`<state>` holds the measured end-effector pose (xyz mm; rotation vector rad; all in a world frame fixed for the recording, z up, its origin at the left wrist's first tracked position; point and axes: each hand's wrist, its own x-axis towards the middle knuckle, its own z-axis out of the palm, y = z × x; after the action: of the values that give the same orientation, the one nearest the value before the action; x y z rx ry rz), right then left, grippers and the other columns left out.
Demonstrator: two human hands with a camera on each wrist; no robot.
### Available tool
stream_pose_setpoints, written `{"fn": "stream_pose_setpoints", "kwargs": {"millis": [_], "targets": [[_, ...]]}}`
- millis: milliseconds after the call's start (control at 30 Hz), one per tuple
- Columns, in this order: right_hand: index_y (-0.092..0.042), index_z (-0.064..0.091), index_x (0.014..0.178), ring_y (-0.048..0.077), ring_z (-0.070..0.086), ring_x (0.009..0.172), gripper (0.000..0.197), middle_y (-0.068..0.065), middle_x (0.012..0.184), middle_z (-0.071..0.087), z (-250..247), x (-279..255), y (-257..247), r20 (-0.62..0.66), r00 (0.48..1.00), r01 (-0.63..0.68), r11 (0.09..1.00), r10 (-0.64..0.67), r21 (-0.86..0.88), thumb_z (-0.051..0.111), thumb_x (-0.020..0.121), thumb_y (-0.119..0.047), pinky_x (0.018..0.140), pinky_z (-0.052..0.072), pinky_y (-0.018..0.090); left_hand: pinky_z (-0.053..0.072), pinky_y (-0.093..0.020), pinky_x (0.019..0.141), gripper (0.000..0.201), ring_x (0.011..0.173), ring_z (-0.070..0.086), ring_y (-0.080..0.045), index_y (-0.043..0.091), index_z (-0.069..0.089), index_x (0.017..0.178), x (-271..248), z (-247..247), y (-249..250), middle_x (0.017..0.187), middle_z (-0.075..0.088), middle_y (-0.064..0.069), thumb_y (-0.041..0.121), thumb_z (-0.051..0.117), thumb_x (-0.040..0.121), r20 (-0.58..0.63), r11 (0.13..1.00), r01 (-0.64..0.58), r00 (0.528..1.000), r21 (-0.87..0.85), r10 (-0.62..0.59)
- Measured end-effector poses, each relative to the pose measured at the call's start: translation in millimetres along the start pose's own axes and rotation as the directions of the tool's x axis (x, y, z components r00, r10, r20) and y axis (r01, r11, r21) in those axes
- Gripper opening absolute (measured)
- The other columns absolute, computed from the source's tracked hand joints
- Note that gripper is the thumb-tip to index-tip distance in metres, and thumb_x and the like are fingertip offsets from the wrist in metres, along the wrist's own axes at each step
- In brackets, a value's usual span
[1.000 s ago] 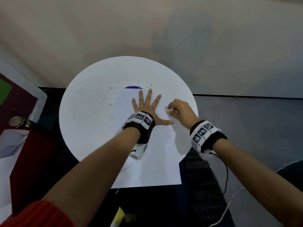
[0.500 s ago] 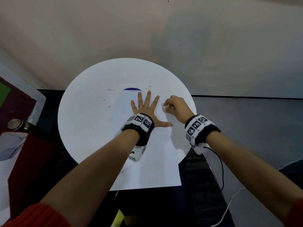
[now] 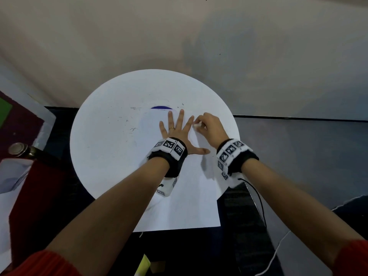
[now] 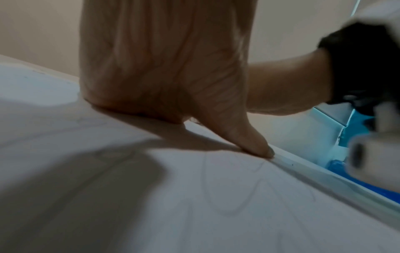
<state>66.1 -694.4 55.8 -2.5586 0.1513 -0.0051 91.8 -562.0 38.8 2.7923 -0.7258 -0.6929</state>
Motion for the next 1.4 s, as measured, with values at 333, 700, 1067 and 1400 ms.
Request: {"fn": "stream_pose_setpoints", "kwargs": {"millis": [333, 700, 1067, 1400], "targets": [[-0.003, 0.056, 0.089, 0.016, 0.054, 0.076, 0.010, 0.011, 0.088, 0.062, -18.0, -19.3, 6.9, -0.102, 0.994, -0.007, 0.960, 0.037, 0.280, 0.056, 0.092, -0.012, 0.068, 0.041, 0.018, -0.018, -0.055, 0.110, 0.139, 0.139, -0.035, -0.029, 0.021, -0.023, 0.149, -9.7, -5.9, -9.3, 0.154, -0.034, 0.001, 0.087, 0.058, 0.057, 0.056, 0.998, -0.062, 0.997, 0.011, 0.061], [-0.008, 0.043, 0.100, 0.032, 0.061, 0.093, 0.007, 0.016, 0.103, 0.065, -10.4, -4.6, 17.6, 0.029, 0.999, -0.037, 0.974, 0.031, 0.224, 0.042, 0.099, -0.015, 0.077, 0.051, 0.038, 0.001, -0.047, 0.117, 0.057, 0.147, -0.014, -0.028, 0.019, -0.009, 0.153, -40.1, 6.8, 3.9, 0.159, -0.019, -0.003, 0.036, 0.017, 0.105, 0.111, 0.909, -0.355, 0.934, 0.218, 0.338], [-0.008, 0.044, 0.101, 0.026, 0.057, 0.078, 0.005, 0.015, 0.097, 0.064, -11.2, -7.0, 12.3, 0.017, 0.999, -0.050, 0.977, 0.047, 0.208, 0.042, 0.096, -0.009, 0.065, 0.045, 0.032, -0.003, -0.044, 0.118, 0.059, 0.146, -0.016, -0.027, 0.017, -0.009, 0.153, -37.6, 8.8, 13.8, 0.160, -0.016, -0.001, 0.040, 0.017, 0.105, 0.160, 0.876, -0.398, 0.916, 0.273, 0.367], [0.001, 0.053, 0.090, 0.023, 0.059, 0.090, 0.013, 0.010, 0.093, 0.061, -21.9, -9.1, 9.9, 0.039, 0.997, 0.049, 0.970, -0.060, 0.239, 0.054, 0.093, -0.012, 0.071, 0.040, 0.016, -0.012, -0.047, 0.115, 0.094, 0.142, -0.028, -0.033, 0.009, -0.021, 0.149, -38.1, -13.8, -17.2, 0.155, -0.030, -0.010, 0.063, 0.033, 0.093, 0.003, 0.987, -0.019, 1.000, 0.160, 0.019]]}}
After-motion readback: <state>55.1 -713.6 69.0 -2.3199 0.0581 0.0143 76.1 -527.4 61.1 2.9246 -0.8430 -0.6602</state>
